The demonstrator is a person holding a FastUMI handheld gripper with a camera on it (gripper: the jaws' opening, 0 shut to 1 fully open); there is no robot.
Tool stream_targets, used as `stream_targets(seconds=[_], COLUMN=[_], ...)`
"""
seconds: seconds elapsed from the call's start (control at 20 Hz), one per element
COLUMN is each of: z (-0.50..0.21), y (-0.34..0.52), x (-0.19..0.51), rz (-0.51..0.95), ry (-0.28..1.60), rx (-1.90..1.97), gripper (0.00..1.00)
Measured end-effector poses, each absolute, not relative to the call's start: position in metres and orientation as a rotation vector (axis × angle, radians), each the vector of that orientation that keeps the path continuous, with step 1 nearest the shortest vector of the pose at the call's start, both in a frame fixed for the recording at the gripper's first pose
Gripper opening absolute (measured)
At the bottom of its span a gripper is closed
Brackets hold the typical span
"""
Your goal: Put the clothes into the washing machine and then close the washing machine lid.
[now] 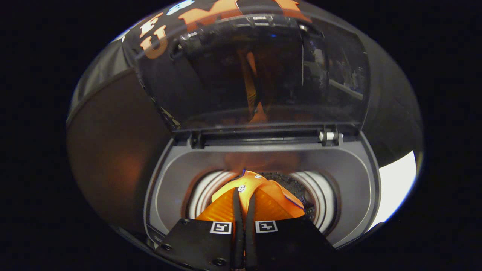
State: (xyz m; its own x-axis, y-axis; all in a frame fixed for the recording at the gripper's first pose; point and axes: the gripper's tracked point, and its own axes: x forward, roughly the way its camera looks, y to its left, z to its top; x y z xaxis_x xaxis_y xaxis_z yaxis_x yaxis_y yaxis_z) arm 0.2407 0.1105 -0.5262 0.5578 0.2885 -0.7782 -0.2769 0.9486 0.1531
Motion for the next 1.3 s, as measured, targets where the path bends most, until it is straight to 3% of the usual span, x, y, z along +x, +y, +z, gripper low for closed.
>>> stream_targets(seconds=[0.75,0.9,0.95,1.3], z=[-0.571,-0.578,-0.578,-0.573], y=[0.107,0.107,0.109,0.111], x=[0.239,0.235,0.233,0.229], rz=[0.298,0.297,0.304,0.325], ry=[1.051,1.082,1.095,1.078], rx=[-0.051,-0.06,-0.058,-0.089], gripper=[0.1,0.13,0.17,1.0])
